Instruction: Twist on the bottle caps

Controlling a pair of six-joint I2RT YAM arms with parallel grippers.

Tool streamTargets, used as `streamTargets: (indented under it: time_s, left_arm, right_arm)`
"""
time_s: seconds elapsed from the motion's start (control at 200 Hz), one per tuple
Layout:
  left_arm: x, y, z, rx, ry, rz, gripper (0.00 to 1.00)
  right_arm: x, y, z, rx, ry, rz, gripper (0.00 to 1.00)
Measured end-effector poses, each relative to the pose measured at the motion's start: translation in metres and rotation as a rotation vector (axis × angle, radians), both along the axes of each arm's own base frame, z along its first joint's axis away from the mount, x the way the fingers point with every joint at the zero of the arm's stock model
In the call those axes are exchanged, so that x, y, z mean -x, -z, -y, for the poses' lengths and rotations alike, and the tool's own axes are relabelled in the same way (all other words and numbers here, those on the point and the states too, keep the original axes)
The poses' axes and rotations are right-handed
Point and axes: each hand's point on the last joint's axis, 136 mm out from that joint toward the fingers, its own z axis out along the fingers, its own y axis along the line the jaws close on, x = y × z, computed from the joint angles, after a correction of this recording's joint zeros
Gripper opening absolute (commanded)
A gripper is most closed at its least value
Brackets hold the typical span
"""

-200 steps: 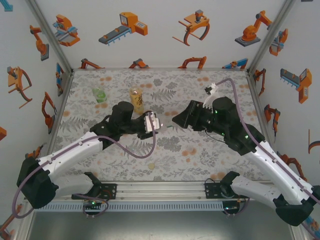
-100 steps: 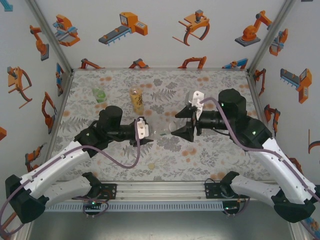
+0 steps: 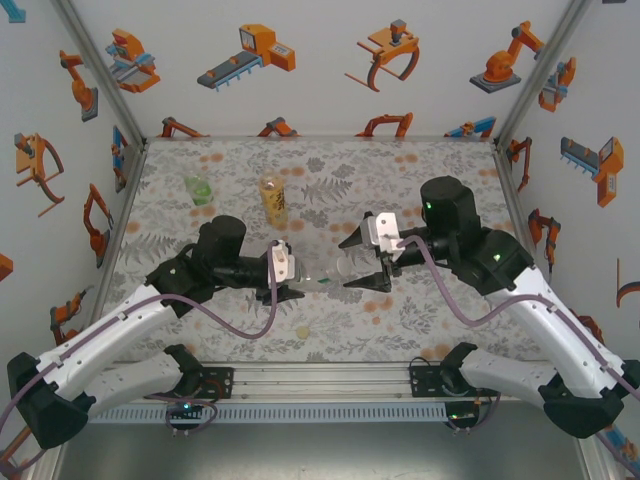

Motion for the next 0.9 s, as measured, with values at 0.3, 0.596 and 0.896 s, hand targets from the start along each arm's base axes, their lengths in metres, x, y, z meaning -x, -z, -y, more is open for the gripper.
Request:
streamTargets:
  time_s: [0.3, 0.596, 0.896]
  left_arm:
    - [0.0004, 0.0002, 0.0001, 0.0, 0.0, -0.004, 0.0]
    - [0.0015, 0.0002, 0.0006, 0.0, 0.003, -0.007, 0.0]
    - [0.0013, 0.0002, 0.0007, 0.0, 0.001, -0.008, 0.0]
  right_arm:
    - [0.0, 0.002, -0.0013, -0.009, -0.008, 0.005, 0.56]
    - [-0.001, 0.0034, -0.0025, -0.014, -0.01, 0.008, 0.54]
    - [-0.0025, 0.0056, -0.004, -0.018, -0.008, 0.001, 0.43]
